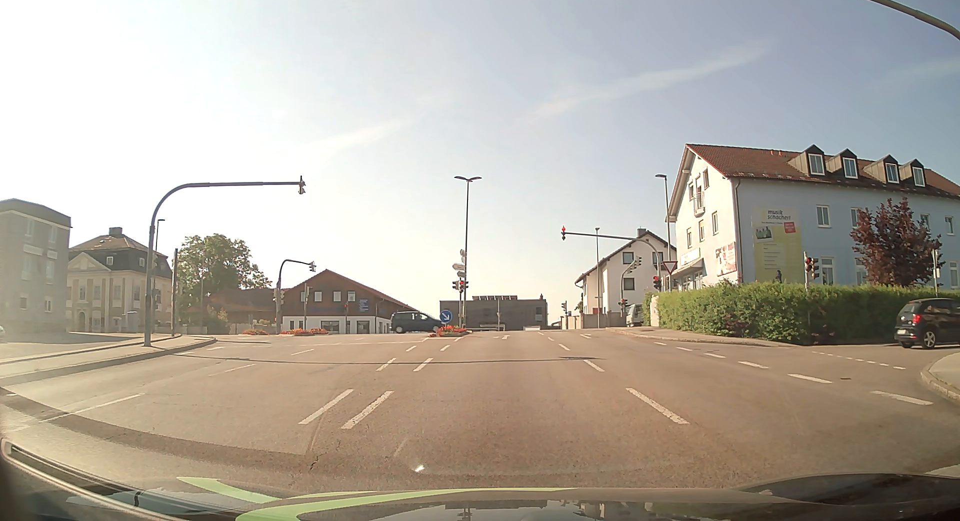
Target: Follow the waypoints while adhering to traffic rules and regulations
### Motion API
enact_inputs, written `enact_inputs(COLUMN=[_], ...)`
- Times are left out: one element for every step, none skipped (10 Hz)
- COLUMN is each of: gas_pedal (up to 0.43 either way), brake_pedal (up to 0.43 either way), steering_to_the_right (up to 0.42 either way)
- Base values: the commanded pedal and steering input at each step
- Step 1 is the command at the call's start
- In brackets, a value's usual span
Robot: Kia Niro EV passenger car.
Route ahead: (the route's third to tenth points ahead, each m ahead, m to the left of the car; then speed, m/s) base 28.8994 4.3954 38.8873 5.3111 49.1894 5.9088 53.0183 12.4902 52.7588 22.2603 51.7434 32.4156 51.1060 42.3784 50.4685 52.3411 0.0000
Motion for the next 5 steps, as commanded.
enact_inputs(gas_pedal=[0.000,0.000,0.000,0.000,0.000], brake_pedal=[0.311,0.311,0.311,0.311,0.311], steering_to_the_right=[-0.015,-0.015,-0.015,-0.015,-0.015])
